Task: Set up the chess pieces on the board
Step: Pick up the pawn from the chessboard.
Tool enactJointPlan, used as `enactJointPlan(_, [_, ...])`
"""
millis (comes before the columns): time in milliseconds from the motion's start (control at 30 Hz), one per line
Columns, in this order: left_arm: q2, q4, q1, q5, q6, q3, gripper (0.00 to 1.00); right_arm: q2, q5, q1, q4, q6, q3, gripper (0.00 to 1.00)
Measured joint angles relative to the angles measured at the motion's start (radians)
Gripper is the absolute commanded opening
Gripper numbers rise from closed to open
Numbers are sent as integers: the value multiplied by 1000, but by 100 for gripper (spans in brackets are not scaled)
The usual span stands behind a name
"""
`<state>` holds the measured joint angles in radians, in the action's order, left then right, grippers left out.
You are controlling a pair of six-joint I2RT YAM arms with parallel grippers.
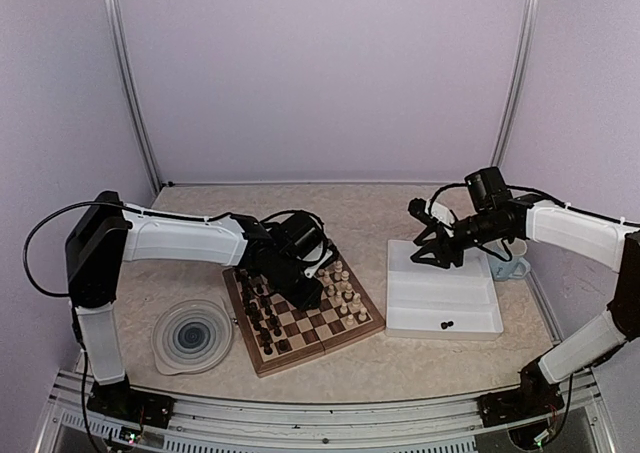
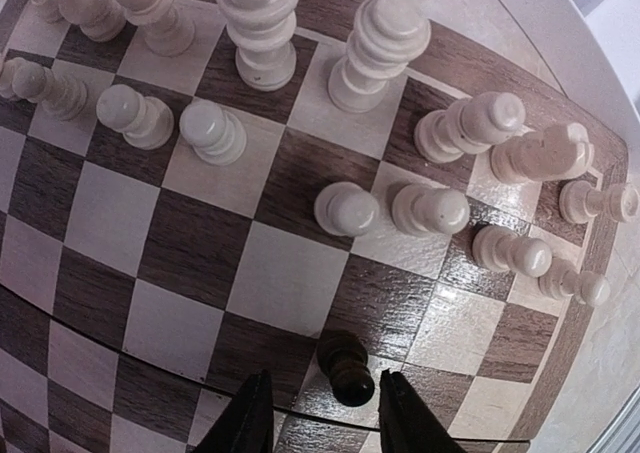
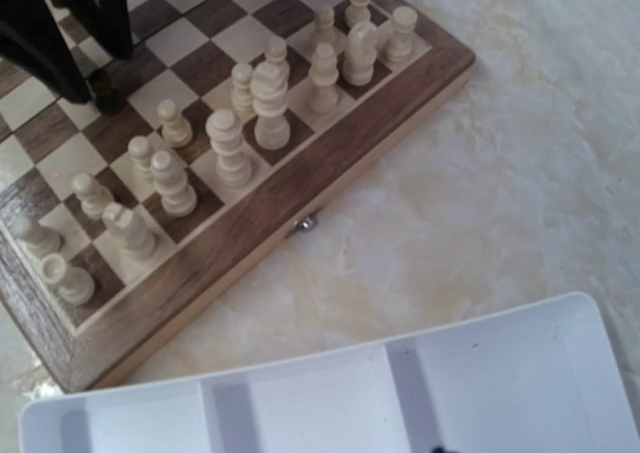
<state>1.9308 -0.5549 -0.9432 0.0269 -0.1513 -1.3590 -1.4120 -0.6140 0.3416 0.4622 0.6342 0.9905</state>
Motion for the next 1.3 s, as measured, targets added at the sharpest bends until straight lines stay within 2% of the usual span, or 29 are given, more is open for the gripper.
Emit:
enactJointPlan(200, [17, 0, 0, 25, 0, -23, 25, -9, -4, 0, -6, 3, 0, 47])
enactJointPlan(433, [23, 3, 0, 45, 2, -31, 8, -23, -10, 0, -6, 5, 0, 47])
enactJointPlan(533, [25, 2, 0, 48, 3, -39, 4, -33, -11, 0, -6, 5, 0, 47])
enactJointPlan(767, [5, -27, 23, 44, 0, -39, 3, -48, -11, 0, -5, 8, 0, 47])
enactJointPlan(1100, [-234, -50, 271, -2, -3, 40, 3, -60, -11, 0, -5, 14, 0, 47])
enactJointPlan(1300, [-232, -64, 305, -5, 8, 83, 3, -73, -11, 0, -3, 16, 0, 47])
